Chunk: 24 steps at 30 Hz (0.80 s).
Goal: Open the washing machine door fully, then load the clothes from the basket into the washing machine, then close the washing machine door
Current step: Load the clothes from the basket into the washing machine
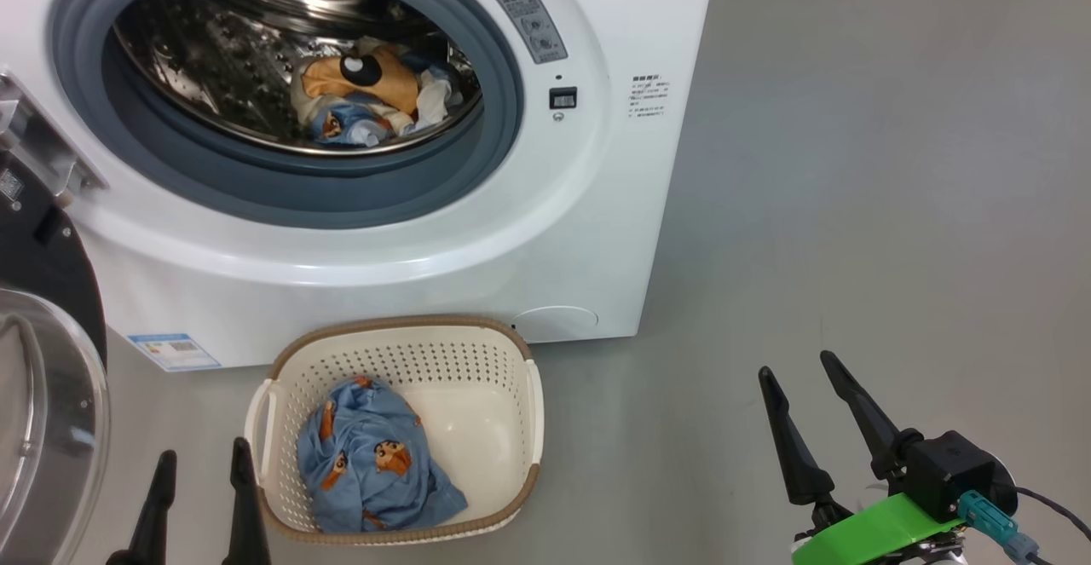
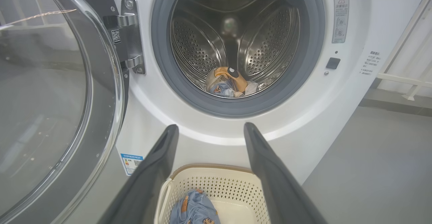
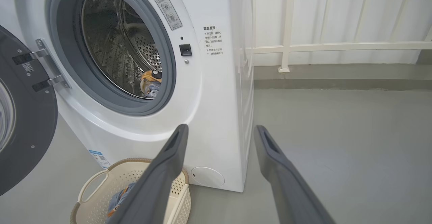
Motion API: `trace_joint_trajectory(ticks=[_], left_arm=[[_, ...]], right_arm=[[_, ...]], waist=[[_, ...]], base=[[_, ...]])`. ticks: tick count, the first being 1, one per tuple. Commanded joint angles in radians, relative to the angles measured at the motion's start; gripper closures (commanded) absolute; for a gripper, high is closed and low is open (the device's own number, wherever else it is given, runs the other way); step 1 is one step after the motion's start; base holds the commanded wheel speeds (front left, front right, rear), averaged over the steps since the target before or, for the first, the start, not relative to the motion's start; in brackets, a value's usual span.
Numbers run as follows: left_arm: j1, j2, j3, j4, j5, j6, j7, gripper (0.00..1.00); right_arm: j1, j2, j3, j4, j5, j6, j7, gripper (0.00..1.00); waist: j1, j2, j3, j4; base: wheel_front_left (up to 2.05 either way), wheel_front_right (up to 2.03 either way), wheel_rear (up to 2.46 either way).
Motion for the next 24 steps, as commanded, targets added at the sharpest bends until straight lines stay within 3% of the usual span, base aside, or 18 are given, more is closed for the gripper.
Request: trace_joint_trajectory(ticks=[1, 13, 24], left_arm=[[-0.026, 0.008, 0.026, -0.029, 0.001, 0.006, -0.006, 0.0], [-0.146, 0.008, 0.001, 0.05, -0.015, -0.023, -0.006, 0.0], [-0.405, 0.008, 0.009, 0.24, -0.04, -0.076, -0.006, 0.0]], right_arm=[[-0.013, 0.002, 0.019, -0.027, -0.007, 0.002, -0.005, 0.0], [-0.049, 0.001, 0.027, -0.02, -0.007, 0.002, -0.005, 0.0], [-0.124, -0.006, 0.046, -0.042, -0.023, 0.002, -0.005, 0.0]], waist=[[0.0, 0.0, 0.01, 0.002], [0.0, 0.0, 0.161, 0.001], [0.0, 0.0, 0.383, -0.025]], base=[[0.0, 0.0, 0.0], [0.0, 0.0, 0.0], [0.0, 0.0, 0.0]])
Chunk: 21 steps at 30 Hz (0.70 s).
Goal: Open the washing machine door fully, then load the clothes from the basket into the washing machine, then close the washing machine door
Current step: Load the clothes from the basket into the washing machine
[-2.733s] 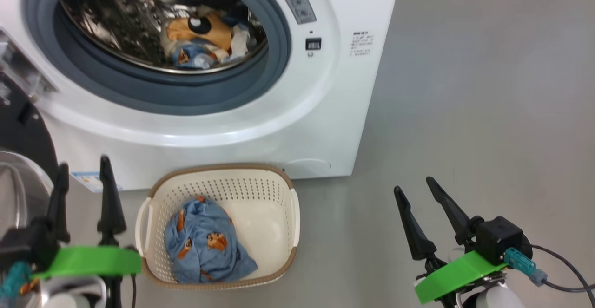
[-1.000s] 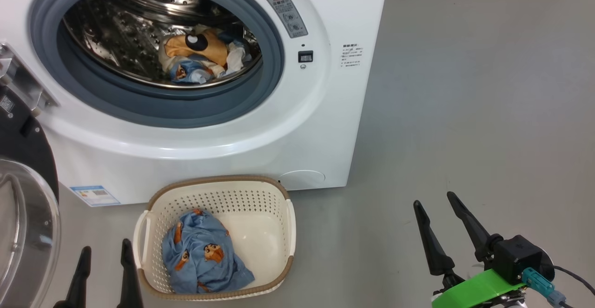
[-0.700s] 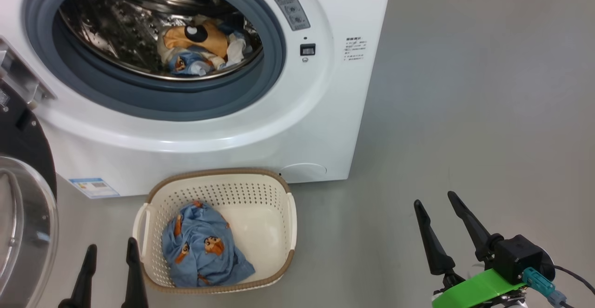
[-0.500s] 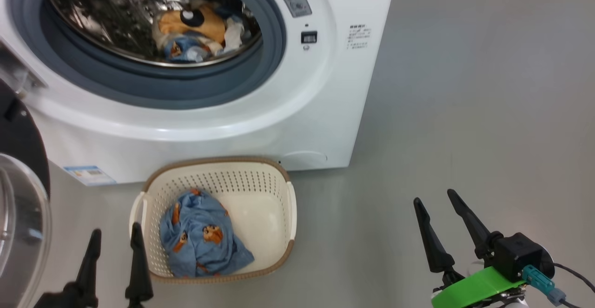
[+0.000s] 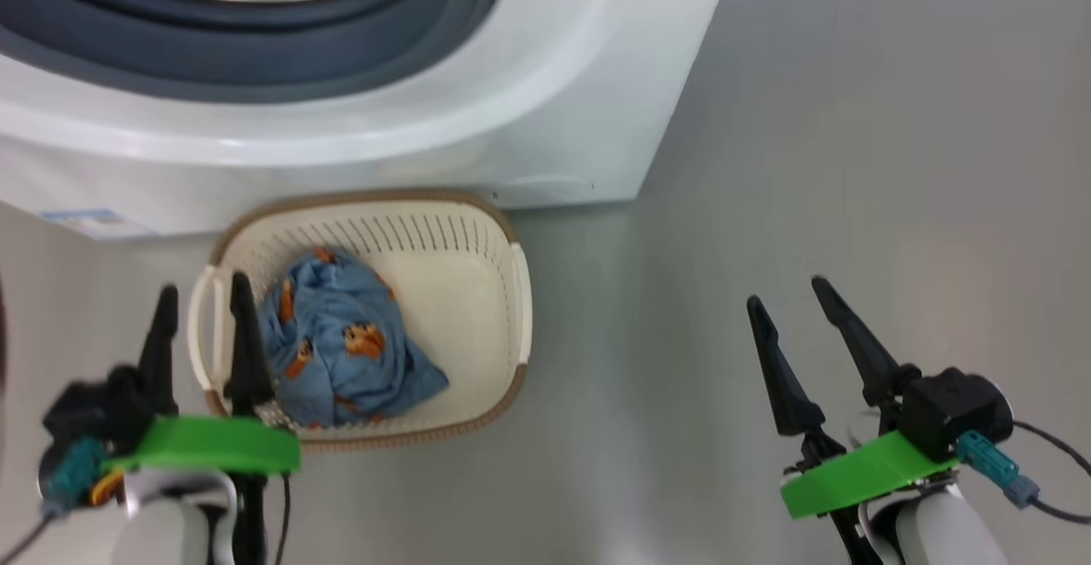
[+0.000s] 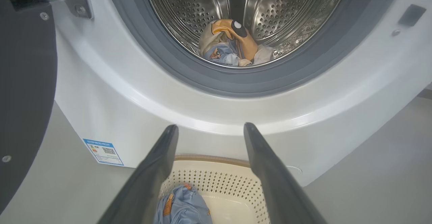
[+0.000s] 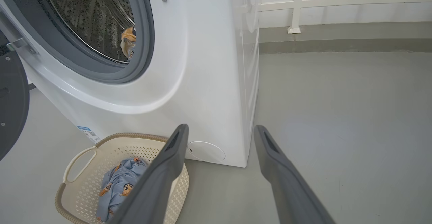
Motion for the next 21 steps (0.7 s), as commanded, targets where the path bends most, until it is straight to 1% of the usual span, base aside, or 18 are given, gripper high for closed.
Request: trace_joint_trajectory(ticks=[1, 6, 11, 12, 15, 21], left_arm=[[-0.05, 0.013, 0.041, 0.014, -0.004, -0.008, -0.006, 0.0], [-0.164, 0.013, 0.069, 0.126, 0.01, -0.031, -0.006, 0.0], [-0.262, 0.013, 0.108, 0.199, 0.025, -0.05, -0.006, 0.0], [-0.262, 0.013, 0.108, 0.199, 0.025, -0.05, -0.006, 0.0], [-0.316, 0.017, 0.131, 0.267, 0.04, -0.059, -0.006, 0.0], [-0.424, 0.037, 0.149, 0.429, 0.067, -0.073, -0.006, 0.0]], right_arm=[[-0.02, -0.002, 0.033, -0.028, -0.014, 0.002, -0.005, 0.0], [-0.049, 0.0, 0.047, -0.035, -0.016, 0.002, -0.005, 0.0], [-0.068, 0.001, 0.056, -0.045, -0.021, 0.002, -0.005, 0.0], [-0.068, 0.001, 0.056, -0.045, -0.021, 0.002, -0.005, 0.0], [-0.077, 0.002, 0.052, -0.06, -0.026, 0.002, -0.005, 0.0], [-0.077, 0.004, 0.049, -0.078, -0.034, 0.002, -0.005, 0.0]], waist=[[0.0, 0.0, 0.121, -0.022], [0.0, 0.0, 0.216, -0.042], [0.0, 0.0, 0.306, -0.059], [0.0, 0.0, 0.306, -0.059], [0.0, 0.0, 0.355, -0.069], [0.0, 0.0, 0.434, -0.078]], base=[[0.0, 0.0, 0.0], [0.0, 0.0, 0.0], [0.0, 0.0, 0.0], [0.0, 0.0, 0.0], [0.0, 0.0, 0.0], [0.0, 0.0, 0.0]])
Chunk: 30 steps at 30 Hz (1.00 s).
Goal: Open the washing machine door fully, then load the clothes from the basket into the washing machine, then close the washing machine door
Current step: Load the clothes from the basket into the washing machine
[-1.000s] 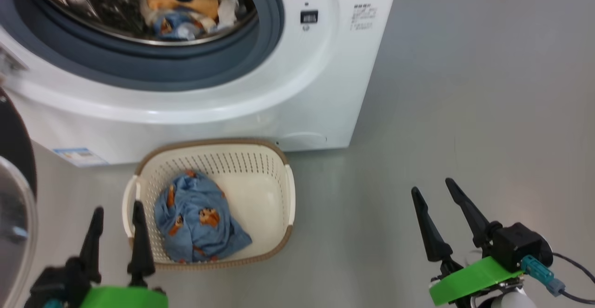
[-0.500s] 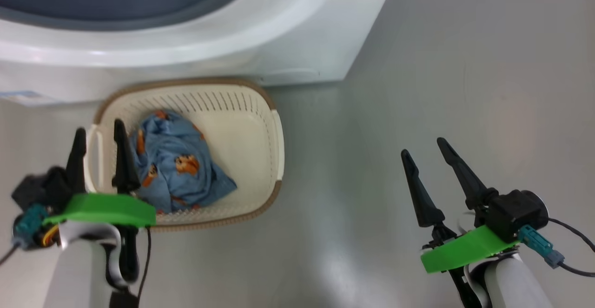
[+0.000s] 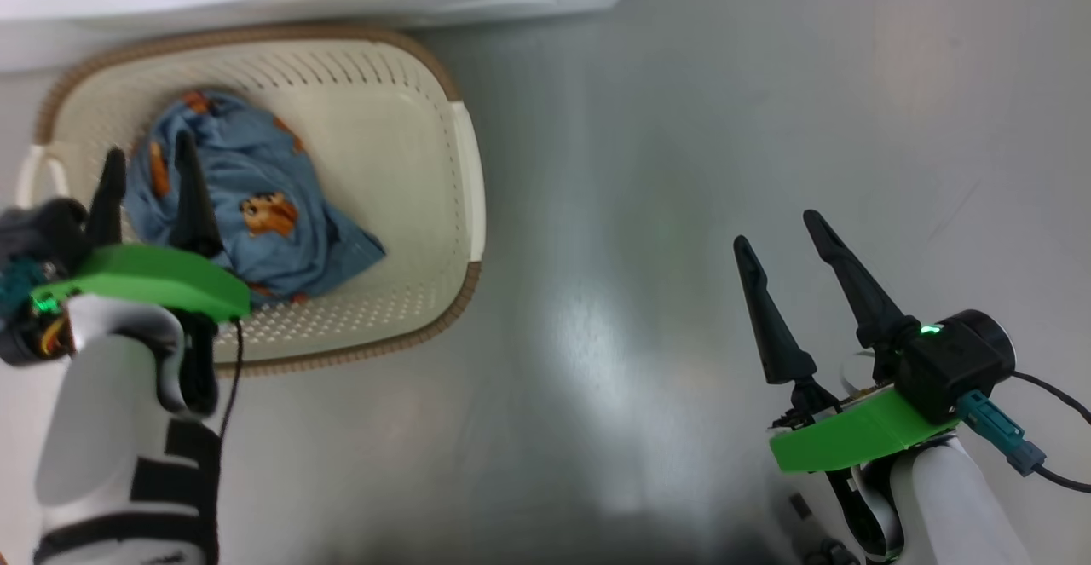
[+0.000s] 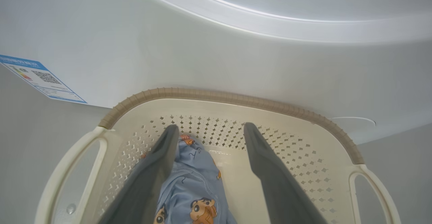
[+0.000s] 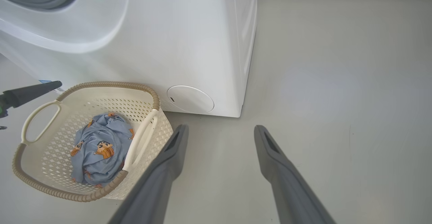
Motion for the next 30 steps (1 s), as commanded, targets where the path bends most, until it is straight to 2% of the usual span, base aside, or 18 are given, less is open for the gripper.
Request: trace_joint_trajectory(ticks=[1, 6, 14, 30], left_arm=[[0.004, 0.041, 0.026, -0.006, 0.014, -0.004, -0.006, 0.0], [-0.059, 0.065, 0.027, 0.084, 0.035, -0.009, -0.006, 0.0], [-0.149, 0.11, 0.051, 0.243, 0.049, 0.007, -0.006, 0.0], [-0.338, 0.202, 0.018, 0.536, 0.089, 0.076, 0.013, 0.0]], right_arm=[[0.018, 0.006, 0.029, -0.025, 0.001, 0.002, -0.005, 0.0], [0.019, 0.01, 0.04, -0.038, 0.002, 0.002, -0.005, 0.0], [0.025, 0.014, 0.045, -0.052, 0.014, 0.002, -0.005, 0.0], [0.049, 0.016, 0.065, -0.069, 0.049, 0.002, -0.005, 0.0]], waist=[[0.0, 0.0, 0.073, -0.027], [0.0, 0.0, 0.123, -0.04], [0.0, 0.0, 0.177, -0.055], [0.0, 0.0, 0.245, -0.079]], base=[[0.0, 0.0, 0.0], [0.0, 0.0, 0.0], [0.0, 0.0, 0.0], [0.0, 0.0, 0.0]])
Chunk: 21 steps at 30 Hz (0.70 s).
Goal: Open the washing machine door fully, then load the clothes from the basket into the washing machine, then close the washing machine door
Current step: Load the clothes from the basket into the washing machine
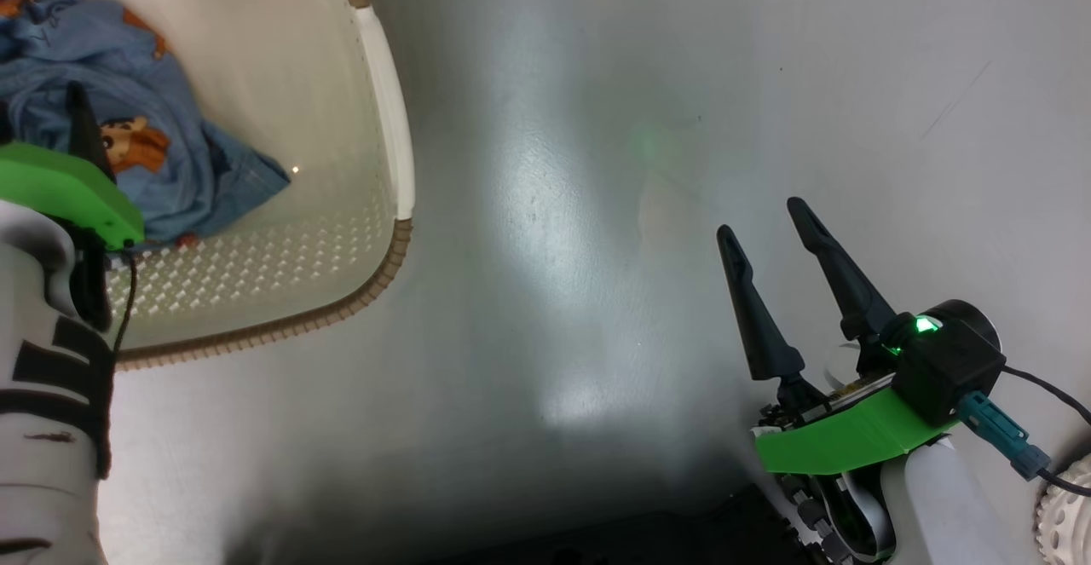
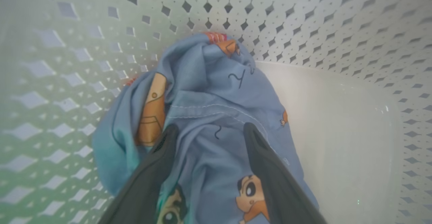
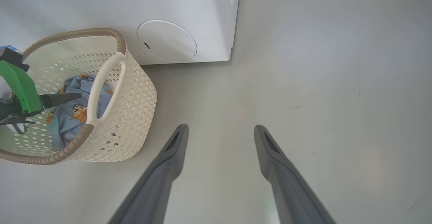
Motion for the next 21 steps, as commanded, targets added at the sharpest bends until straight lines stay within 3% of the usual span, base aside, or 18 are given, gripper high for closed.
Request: trace_joint_trajectory(ticks=[1, 10, 16, 18, 19, 20, 21], left_arm=[[0.016, 0.058, 0.004, 0.019, 0.011, 0.011, 0.013, 0.0], [-0.037, 0.062, -0.063, 0.067, 0.058, 0.012, 0.057, 0.0], [-0.052, 0.063, -0.18, 0.091, 0.159, 0.026, 0.16, 0.0], [-0.055, 0.059, -0.196, 0.095, 0.17, 0.033, 0.188, 0.51], [-0.054, 0.057, -0.2, 0.096, 0.172, 0.036, 0.196, 0.53], [-0.053, 0.056, -0.206, 0.097, 0.175, 0.039, 0.208, 0.62], [-0.052, 0.054, -0.208, 0.098, 0.174, 0.041, 0.21, 0.84]], right_arm=[[0.051, 0.006, 0.031, -0.019, 0.011, 0.002, -0.005, 0.0], [0.046, 0.007, 0.036, -0.017, 0.024, 0.002, -0.005, 0.0], [0.04, 0.007, 0.037, -0.015, 0.028, 0.002, -0.005, 0.0], [0.039, 0.007, 0.037, -0.013, 0.027, 0.002, -0.005, 0.0], [0.04, 0.007, 0.036, -0.013, 0.027, 0.002, -0.005, 0.0], [0.04, 0.007, 0.036, -0.013, 0.027, 0.002, -0.005, 0.0], [0.04, 0.007, 0.036, -0.014, 0.027, 0.002, -0.005, 0.0]], waist=[[0.0, 0.0, 0.009, -0.004], [0.0, 0.0, 0.017, -0.004], [0.0, 0.0, 0.016, -0.005], [0.0, 0.0, 0.014, -0.003], [0.0, 0.0, 0.012, -0.002], [0.0, 0.0, 0.01, -0.003], [0.0, 0.0, 0.009, -0.003]], base=[[0.0, 0.0, 0.0], [0.0, 0.0, 0.0], [0.0, 0.0, 0.0], [0.0, 0.0, 0.0], [0.0, 0.0, 0.0], [0.0, 0.0, 0.0], [0.0, 0.0, 0.0]])
